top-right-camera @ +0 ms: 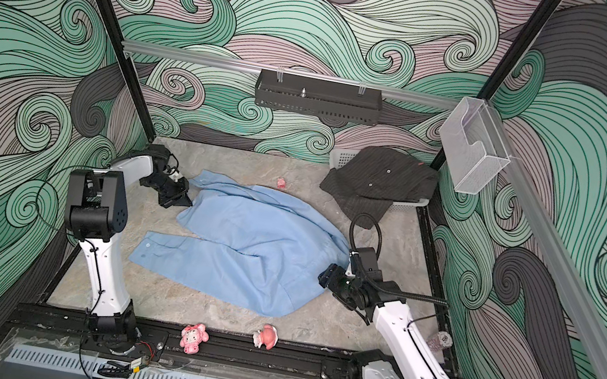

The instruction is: Fold and stack the long sleeve shirts

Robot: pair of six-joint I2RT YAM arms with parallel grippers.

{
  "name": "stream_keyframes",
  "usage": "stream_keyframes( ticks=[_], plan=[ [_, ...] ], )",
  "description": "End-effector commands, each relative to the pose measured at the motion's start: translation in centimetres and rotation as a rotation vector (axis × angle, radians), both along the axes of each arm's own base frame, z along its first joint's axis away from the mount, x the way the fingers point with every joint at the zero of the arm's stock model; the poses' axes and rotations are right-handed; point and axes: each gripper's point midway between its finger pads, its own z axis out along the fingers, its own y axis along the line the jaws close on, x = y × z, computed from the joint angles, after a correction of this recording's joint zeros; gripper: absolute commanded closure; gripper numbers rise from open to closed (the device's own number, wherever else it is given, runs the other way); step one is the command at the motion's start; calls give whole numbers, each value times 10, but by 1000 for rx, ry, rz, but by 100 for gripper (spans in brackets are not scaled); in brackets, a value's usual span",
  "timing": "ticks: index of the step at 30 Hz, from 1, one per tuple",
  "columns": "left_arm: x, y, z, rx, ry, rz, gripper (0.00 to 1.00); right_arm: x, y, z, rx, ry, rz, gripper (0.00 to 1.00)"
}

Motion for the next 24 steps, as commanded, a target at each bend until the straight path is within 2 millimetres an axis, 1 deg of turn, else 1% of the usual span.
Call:
stream_keyframes(
  ticks=[1,3,5,8,9,11,12,14,17,19,21,24],
  plan=[
    [10,7,63,29,-161,33,100,-11,22,8,30,39,63,26],
    [7,6,74,30,-177,37,100,-15,38,14,4,19,128,27],
    [3,5,79,31,-178,36,100,-24,60,14,-31,3,219,27],
    [-2,4,76,23,-172,40,100,-31,92,10,-94,-21,344,26],
    [-4,5,76,23,-170,44,100,-31,101,11,-111,-34,377,26],
    [-7,8,79,23,-173,64,100,-32,126,8,-157,-64,478,22],
    [-7,9,83,23,-185,74,100,-32,136,6,-181,-75,519,18],
    [-7,12,94,24,-217,93,100,-32,154,-2,-231,-75,594,12],
    [-5,15,113,25,-252,109,100,-38,174,-13,-274,-50,684,11],
    [-3,15,124,20,-269,112,100,-44,183,-14,-305,-65,743,10],
    [-2,15,130,14,-279,115,100,-51,192,-15,-337,-81,792,10],
    [-2,14,132,10,-278,118,100,-61,201,-22,-391,-93,873,10]
  ],
)
